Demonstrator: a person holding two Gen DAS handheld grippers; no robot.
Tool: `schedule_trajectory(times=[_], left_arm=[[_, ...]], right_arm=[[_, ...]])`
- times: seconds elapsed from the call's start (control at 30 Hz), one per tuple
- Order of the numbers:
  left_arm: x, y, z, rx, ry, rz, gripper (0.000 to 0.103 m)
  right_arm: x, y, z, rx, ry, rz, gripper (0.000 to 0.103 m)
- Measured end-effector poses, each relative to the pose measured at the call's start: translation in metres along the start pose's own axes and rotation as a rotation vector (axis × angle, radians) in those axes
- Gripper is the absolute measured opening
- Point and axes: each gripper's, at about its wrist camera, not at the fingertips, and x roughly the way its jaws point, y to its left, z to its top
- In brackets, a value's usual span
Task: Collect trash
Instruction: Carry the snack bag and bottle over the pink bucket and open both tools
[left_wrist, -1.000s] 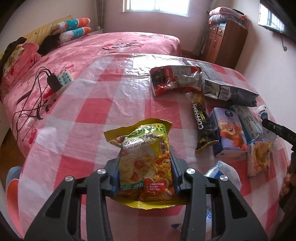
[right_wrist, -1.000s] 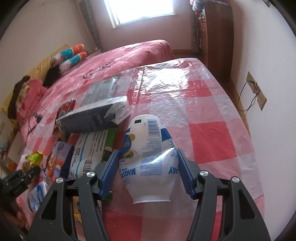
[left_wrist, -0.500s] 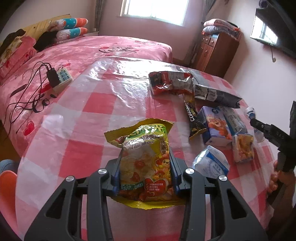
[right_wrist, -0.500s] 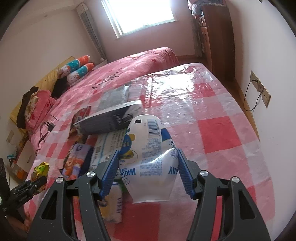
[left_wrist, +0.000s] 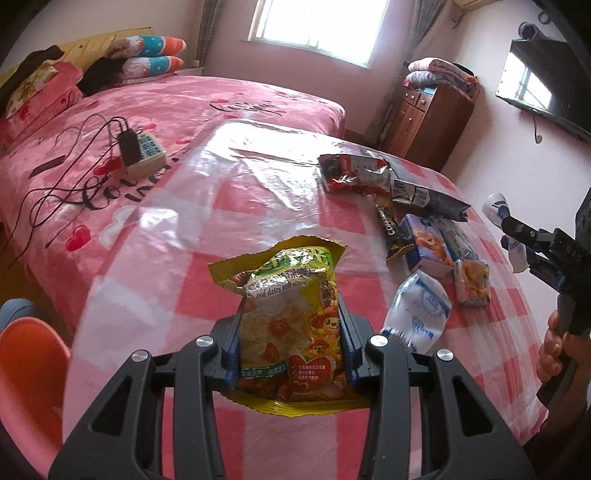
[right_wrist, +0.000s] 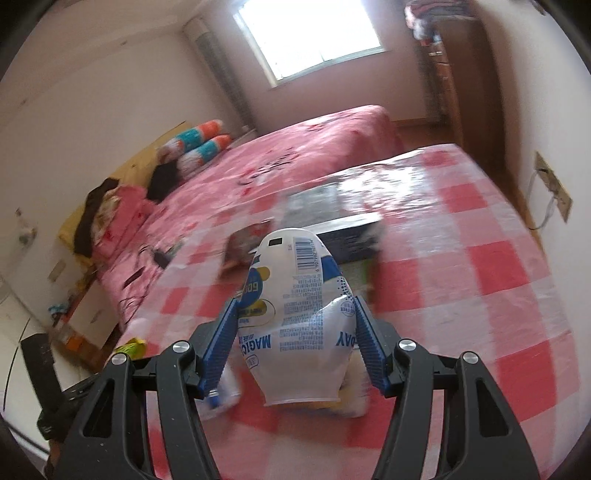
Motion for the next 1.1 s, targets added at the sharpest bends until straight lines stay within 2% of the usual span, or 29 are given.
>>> schedule_trajectory(times=[0.4,0.67,0.87,1.1], left_arm=[[-0.04,0.054,-0.024,-0.065,-0.022,0.055,0.043],[-0.073,0.119,-0.046,-0.17,-0.05,0.152,0.043],[-0.088,0.177,-0.07,-0.283,-0.045,0.253,0.043],[-0.095,0.226,-0.093,-0.39,-0.052,0.329,0.043]], right_arm=[[0.039,0.118,-0.039,-0.111,0.199,0.252,0.062],[0.064,0.21,-0.069,-0.219,0.324,0.39,0.062],[0.086,0.277,-0.089,-0.327,0.39,0.457,0.062],[0.118,0.35,-0.109,-0.389,0.462,0.537,0.063]])
